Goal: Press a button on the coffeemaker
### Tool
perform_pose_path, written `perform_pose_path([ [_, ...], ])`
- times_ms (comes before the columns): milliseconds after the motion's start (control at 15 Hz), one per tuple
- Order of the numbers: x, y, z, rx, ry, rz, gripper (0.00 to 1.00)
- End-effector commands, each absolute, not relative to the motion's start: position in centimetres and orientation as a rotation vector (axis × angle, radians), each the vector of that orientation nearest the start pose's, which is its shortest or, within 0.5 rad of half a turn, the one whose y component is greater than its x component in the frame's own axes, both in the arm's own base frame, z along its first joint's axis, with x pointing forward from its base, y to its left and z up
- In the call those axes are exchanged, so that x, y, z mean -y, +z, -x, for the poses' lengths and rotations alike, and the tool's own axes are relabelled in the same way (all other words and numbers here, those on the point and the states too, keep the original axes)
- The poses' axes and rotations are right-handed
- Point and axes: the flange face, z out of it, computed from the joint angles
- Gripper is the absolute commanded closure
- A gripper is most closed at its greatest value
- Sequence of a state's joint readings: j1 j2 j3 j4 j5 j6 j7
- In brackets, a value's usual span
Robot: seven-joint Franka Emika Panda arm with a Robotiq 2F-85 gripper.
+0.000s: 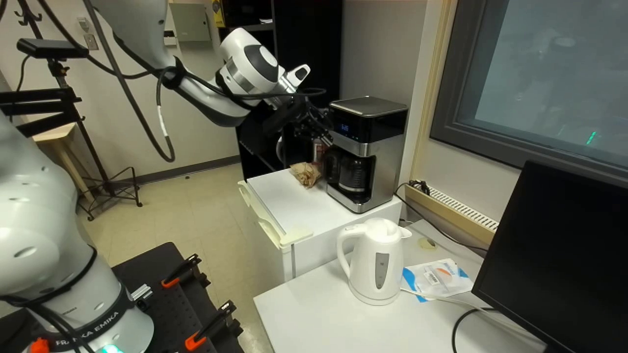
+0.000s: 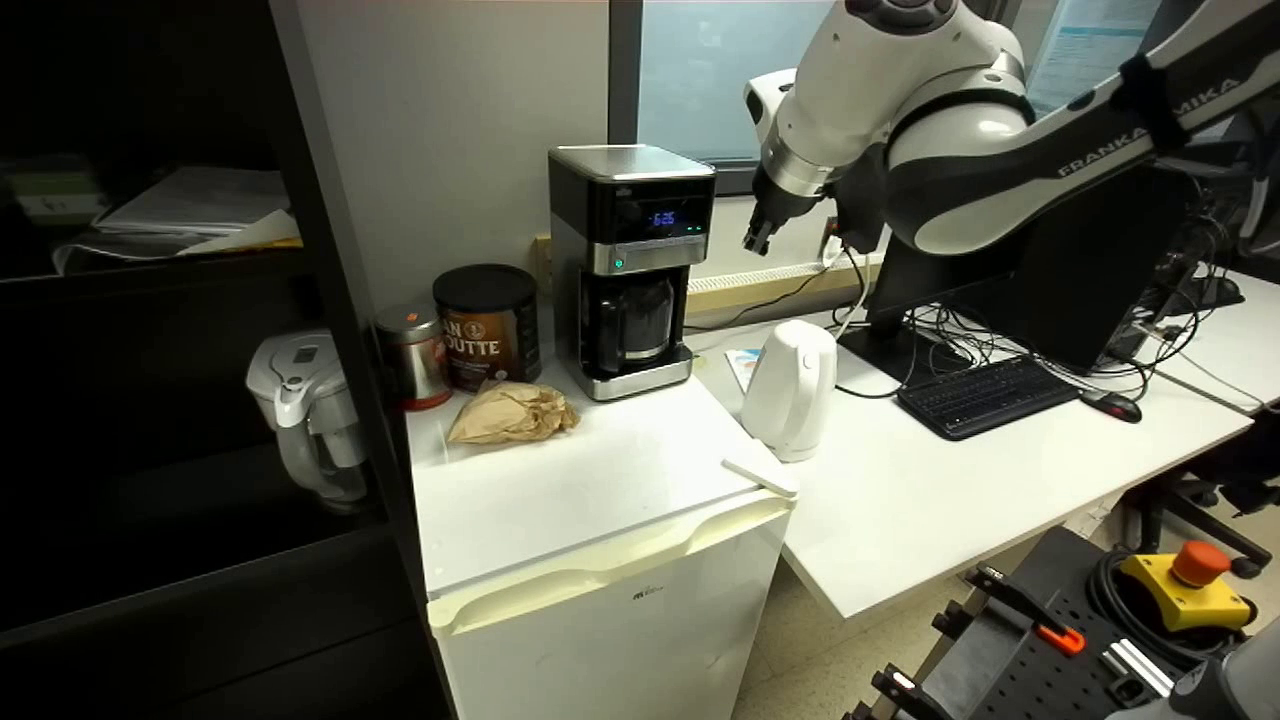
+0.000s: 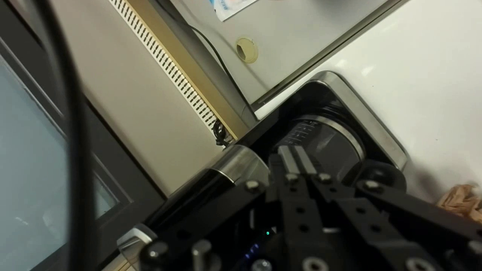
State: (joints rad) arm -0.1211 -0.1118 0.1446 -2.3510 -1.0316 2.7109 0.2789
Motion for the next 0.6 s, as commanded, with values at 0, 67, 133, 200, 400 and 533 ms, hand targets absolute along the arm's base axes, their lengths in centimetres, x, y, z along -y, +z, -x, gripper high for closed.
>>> perform_pose_path([
  [0, -4.9, 40.2, -54.1, -0.712, 0.671, -2.345, 0.99],
  [67, -5.0, 39.9, -54.6, -0.705, 0.675, -2.338, 0.99],
  [133, -5.1, 39.6, -55.1, -0.7, 0.68, -2.333, 0.99],
  [200, -5.1, 39.2, -55.5, -0.7, 0.68, -2.331, 0.99],
  [400, -5.3, 38.7, -56.8, -0.686, 0.707, -2.315, 0.99],
  [533, -5.4, 38.5, -57.4, -0.679, 0.723, -2.306, 0.99],
])
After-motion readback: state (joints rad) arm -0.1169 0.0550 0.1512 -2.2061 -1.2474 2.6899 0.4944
